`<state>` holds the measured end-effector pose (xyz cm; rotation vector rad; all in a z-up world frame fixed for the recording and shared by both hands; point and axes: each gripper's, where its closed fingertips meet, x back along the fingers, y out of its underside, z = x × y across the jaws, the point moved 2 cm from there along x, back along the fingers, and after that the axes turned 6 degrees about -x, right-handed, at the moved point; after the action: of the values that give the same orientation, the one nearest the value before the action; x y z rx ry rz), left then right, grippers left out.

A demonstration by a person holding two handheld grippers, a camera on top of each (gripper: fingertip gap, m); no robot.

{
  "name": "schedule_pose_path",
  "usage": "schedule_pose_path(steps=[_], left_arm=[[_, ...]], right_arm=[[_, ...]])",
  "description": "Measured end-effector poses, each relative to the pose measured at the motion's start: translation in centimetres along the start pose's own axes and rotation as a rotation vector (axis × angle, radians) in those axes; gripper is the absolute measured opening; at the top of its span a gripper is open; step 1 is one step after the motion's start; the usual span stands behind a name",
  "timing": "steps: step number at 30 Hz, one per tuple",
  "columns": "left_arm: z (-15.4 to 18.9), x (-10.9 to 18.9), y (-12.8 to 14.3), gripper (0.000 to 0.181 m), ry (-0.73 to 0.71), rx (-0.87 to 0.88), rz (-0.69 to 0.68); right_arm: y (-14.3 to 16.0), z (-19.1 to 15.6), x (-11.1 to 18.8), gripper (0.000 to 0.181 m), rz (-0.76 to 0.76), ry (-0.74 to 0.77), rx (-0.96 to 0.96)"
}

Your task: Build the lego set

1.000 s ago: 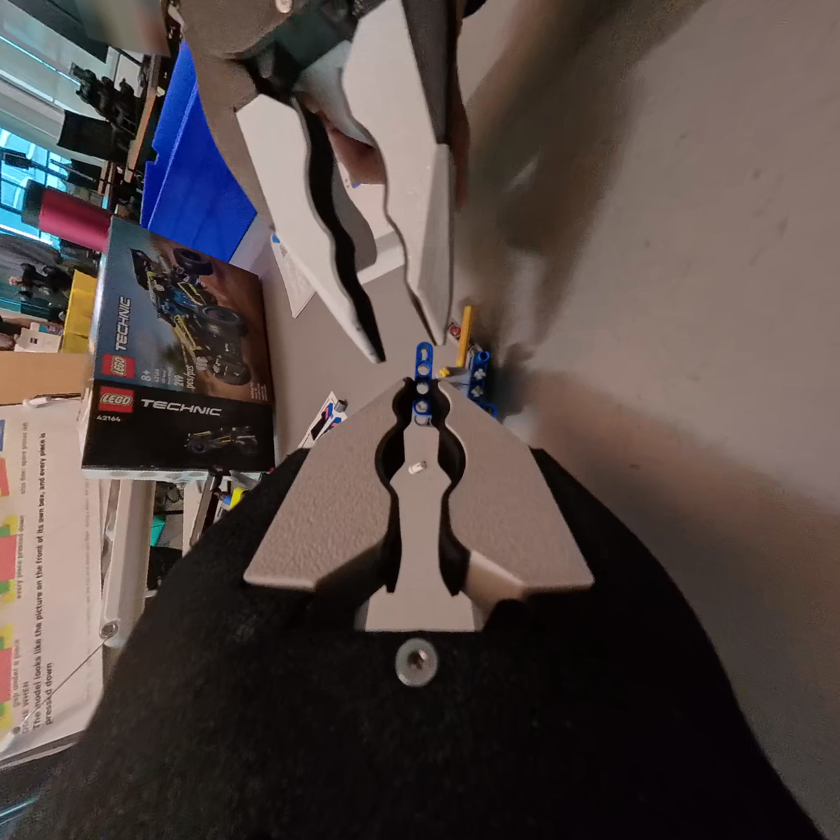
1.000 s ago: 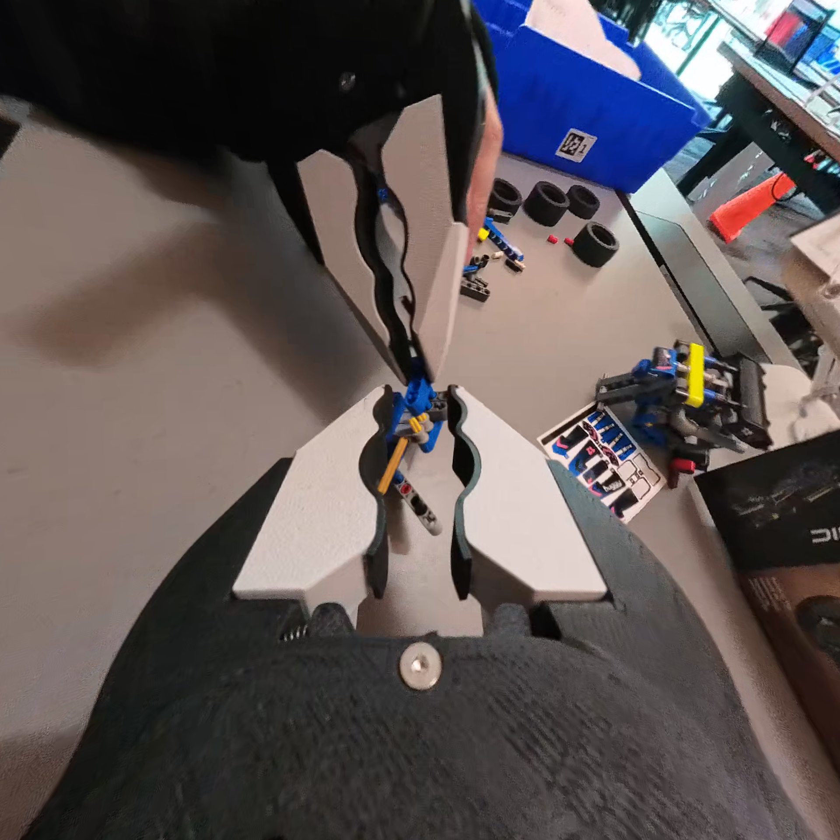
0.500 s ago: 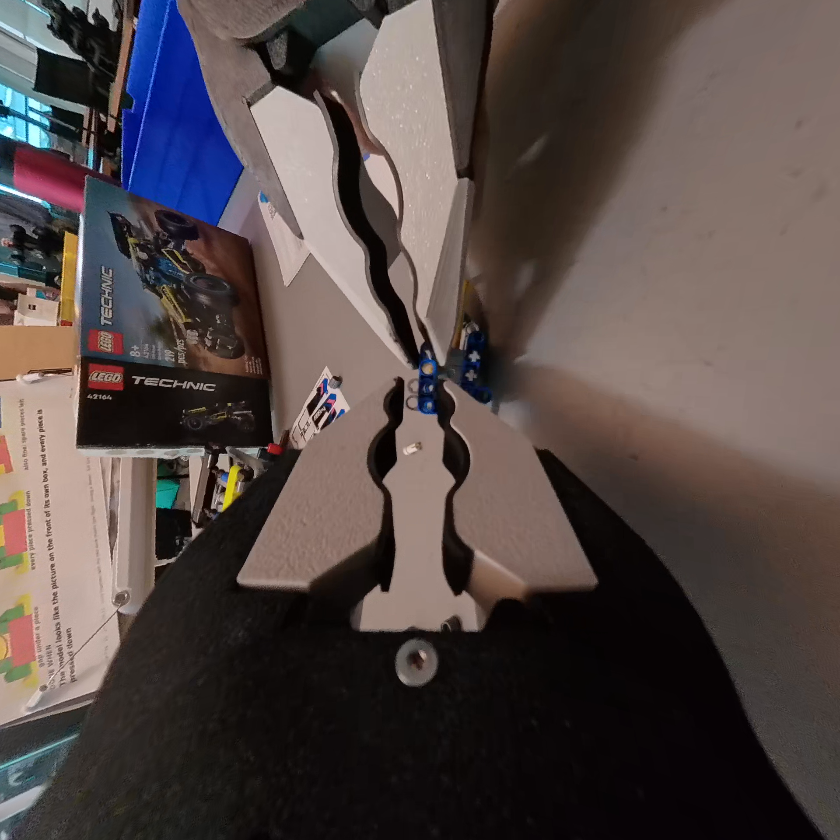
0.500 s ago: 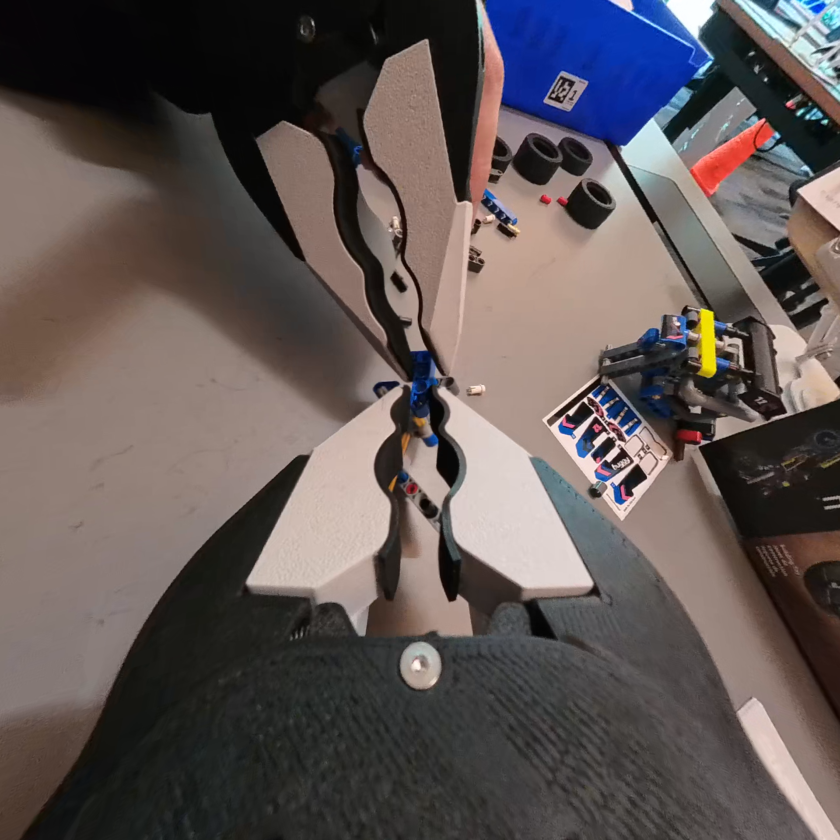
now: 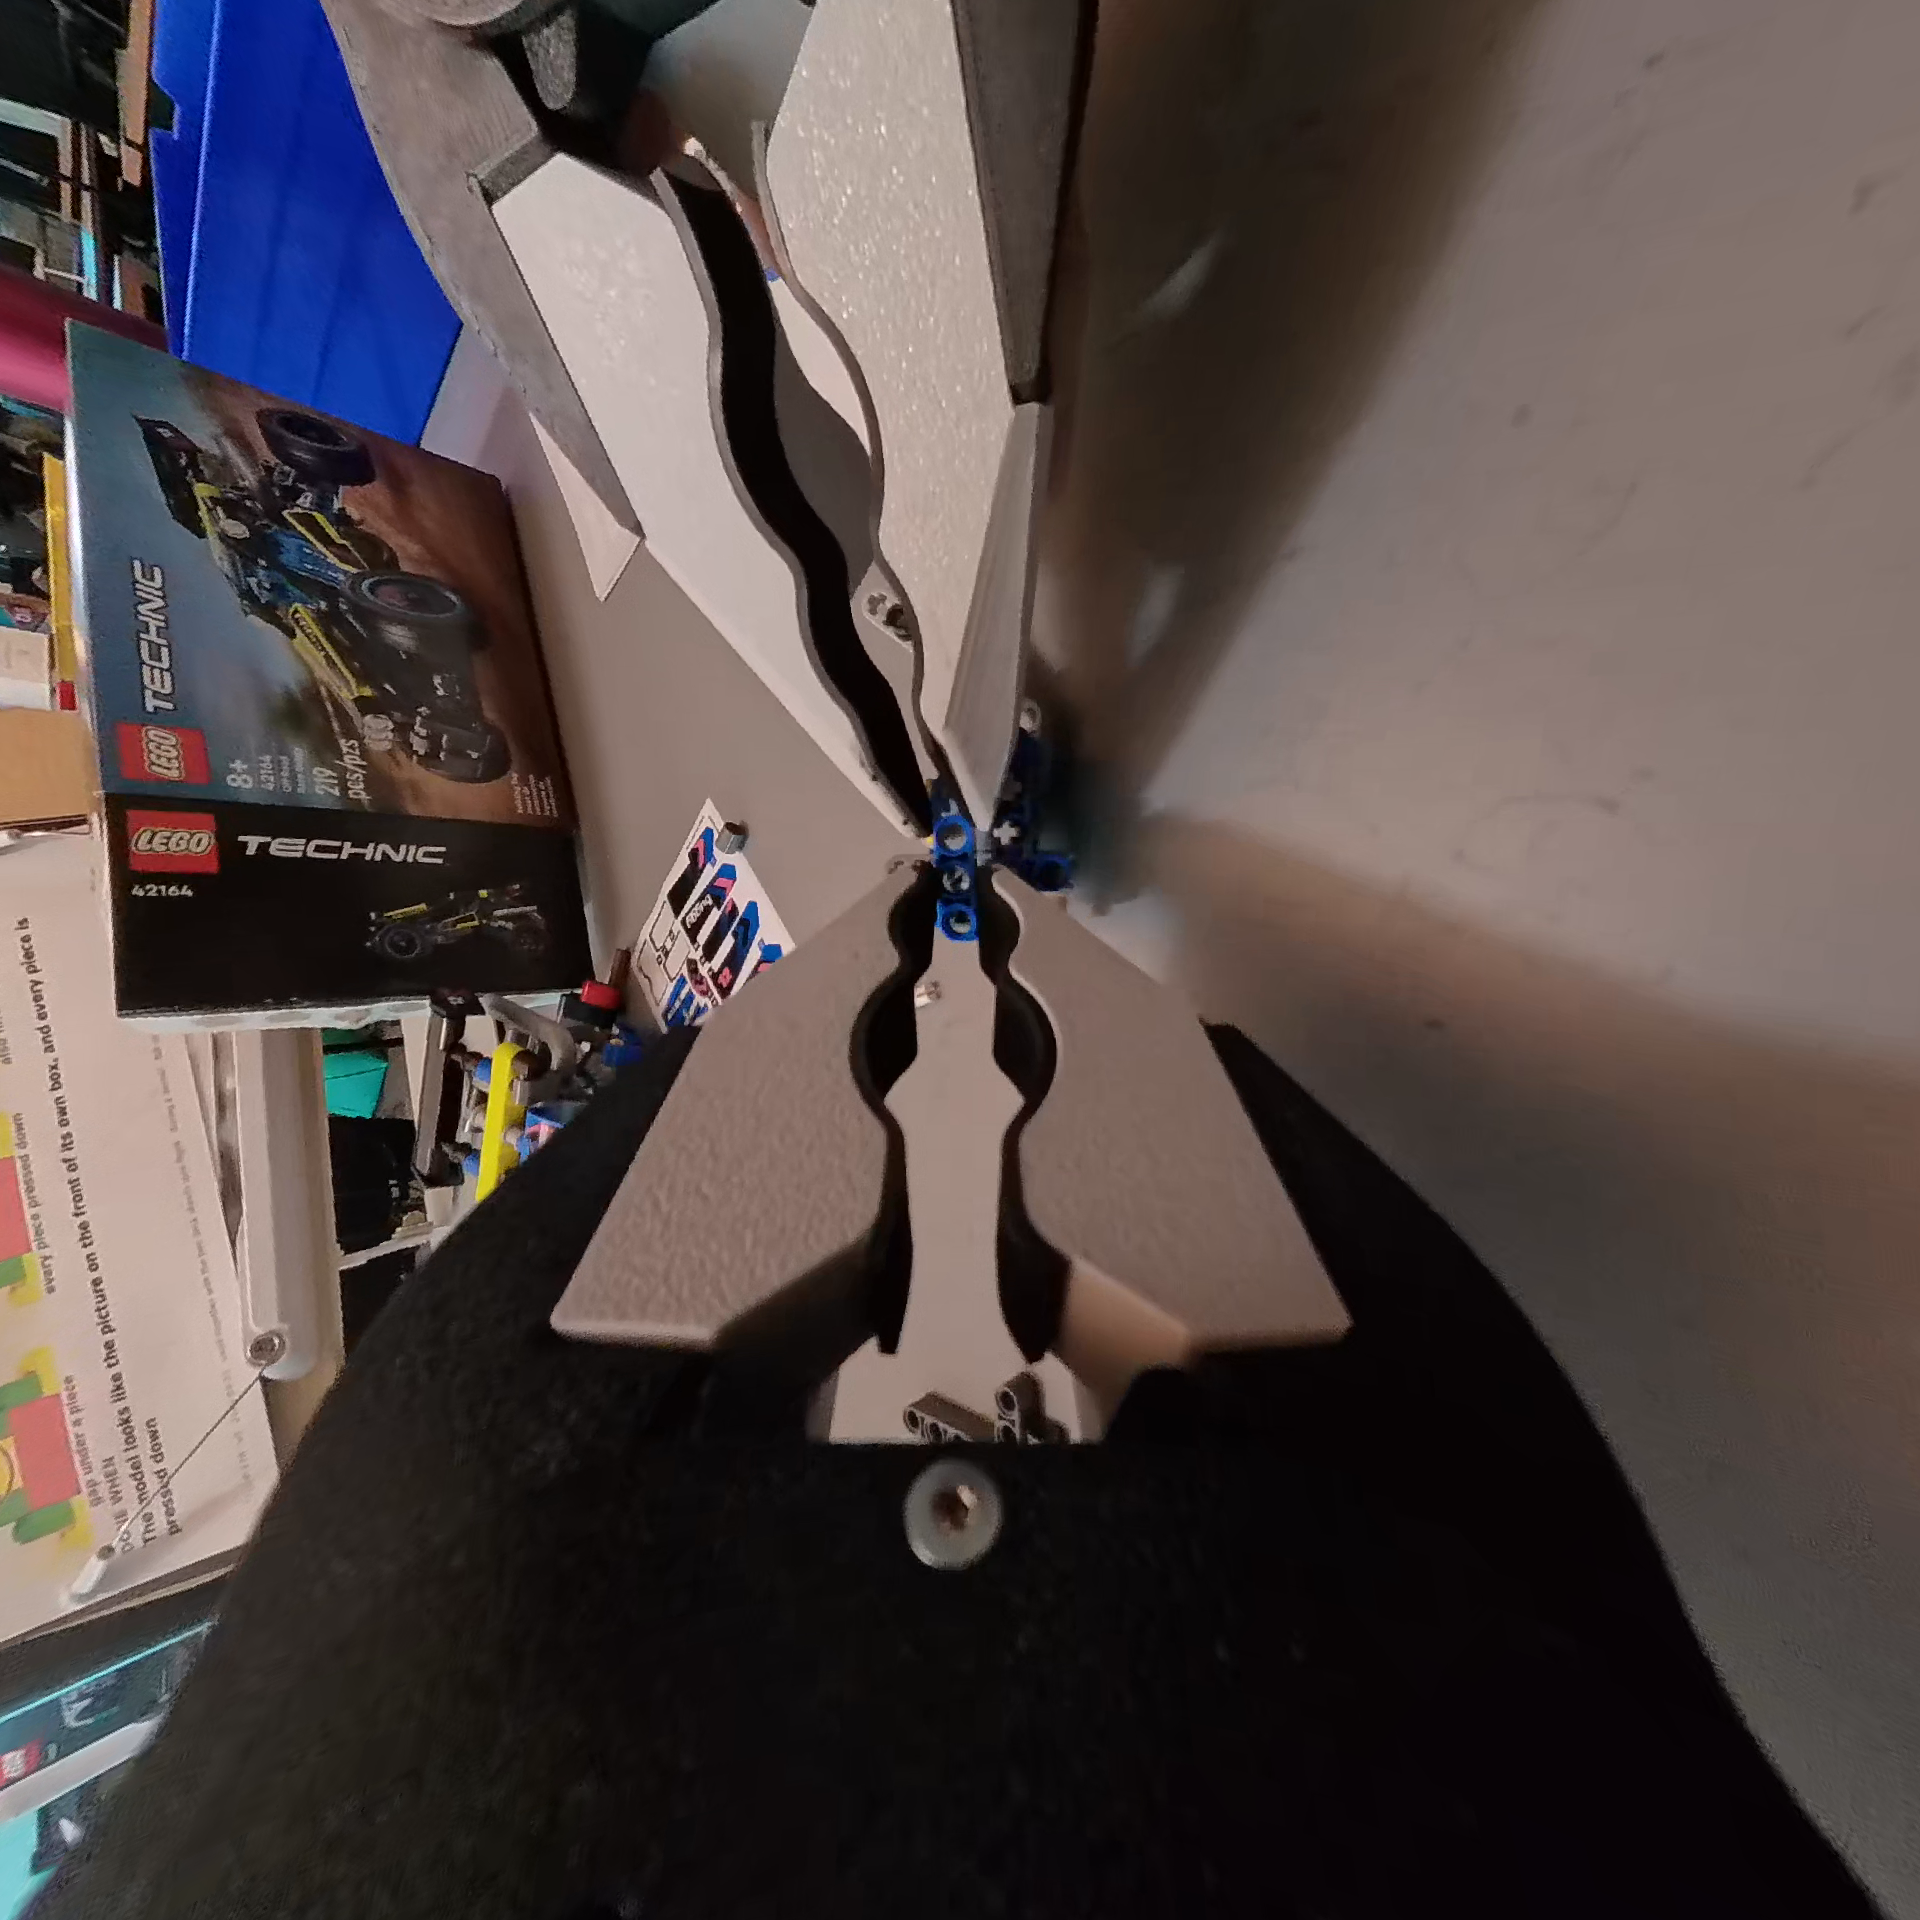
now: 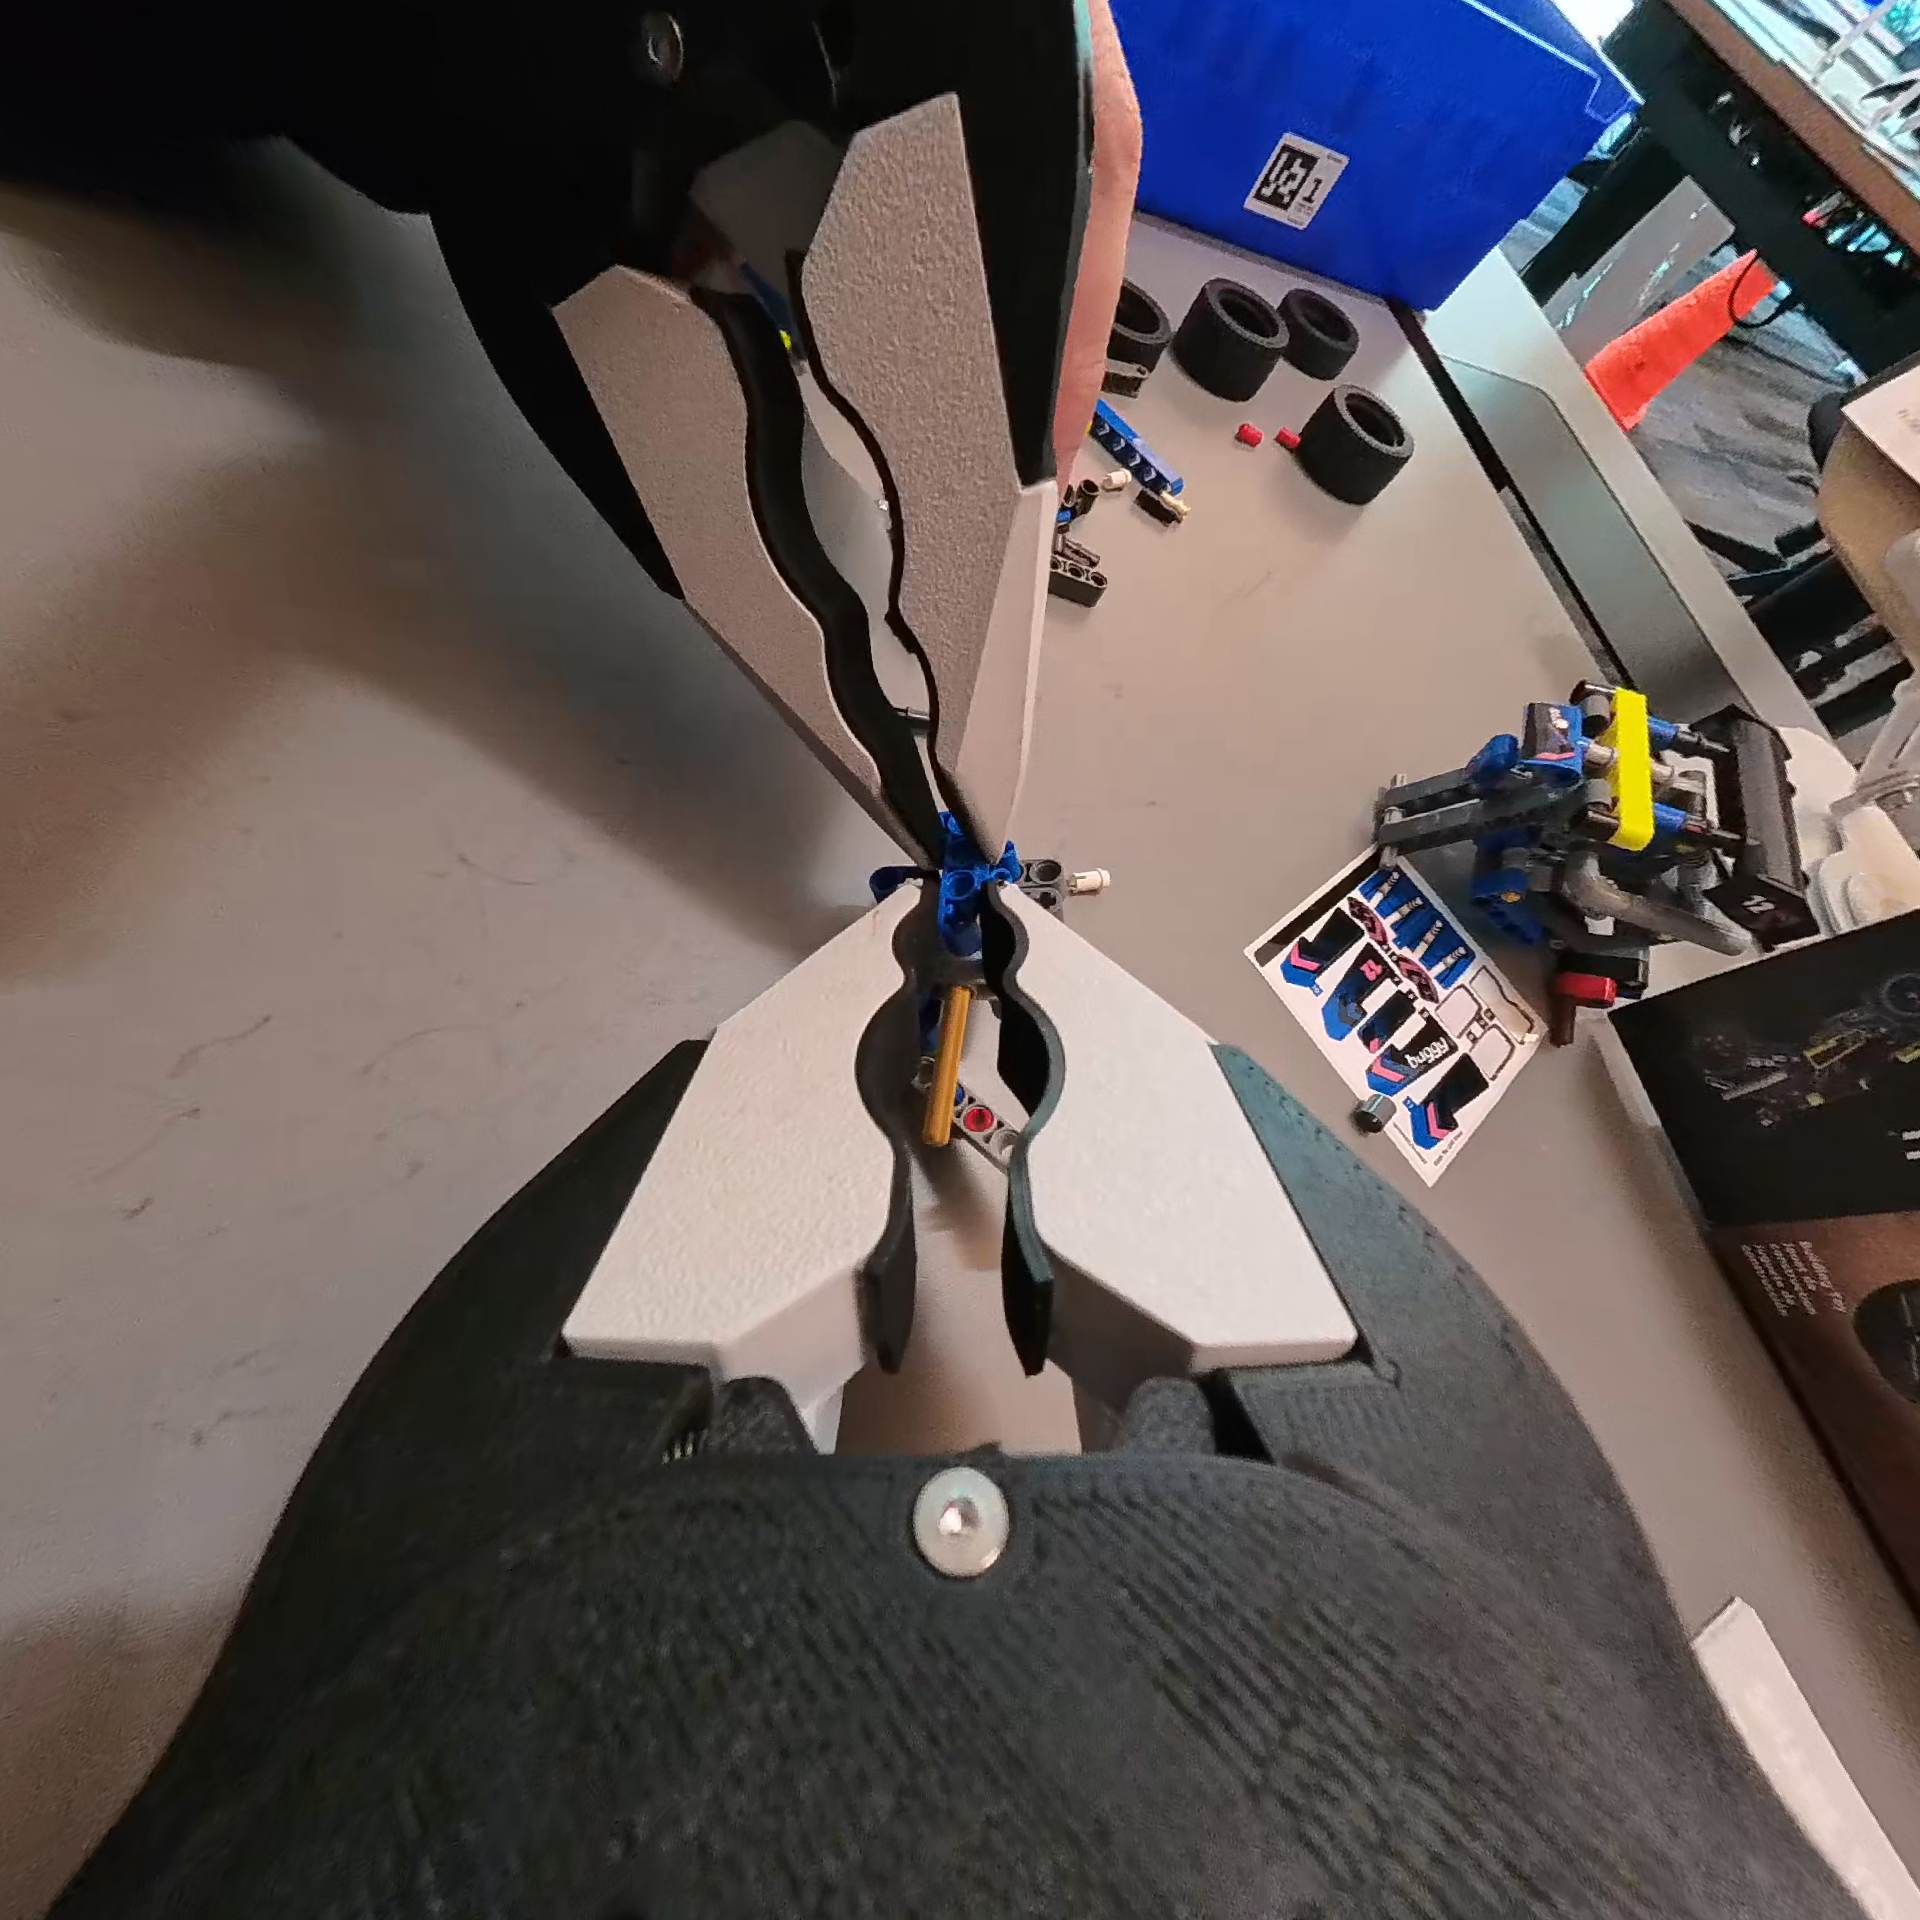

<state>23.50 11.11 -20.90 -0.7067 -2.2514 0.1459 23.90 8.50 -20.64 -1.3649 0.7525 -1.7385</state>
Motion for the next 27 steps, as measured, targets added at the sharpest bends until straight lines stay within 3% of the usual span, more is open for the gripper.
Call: schedule_pose_path(steps=[4,18,27], left_arm=[[-0.4,0.1,0.1,0.016,-0.005,0.026,-0.004],[-1.6,0.7,0.1,0.01,0.067,0.186,0.049],[-3.2,-0.1,1.1,0.01,0.077,0.209,0.005]], right_arm=[[0.0,0.5,0.2,0.006,0.004,0.025,0.013],[-0.6,1.4,0.7,0.006,0.056,0.018,-0.01],[-1.0,3.3,0.9,0.006,0.023,-0.035,-0.046]])
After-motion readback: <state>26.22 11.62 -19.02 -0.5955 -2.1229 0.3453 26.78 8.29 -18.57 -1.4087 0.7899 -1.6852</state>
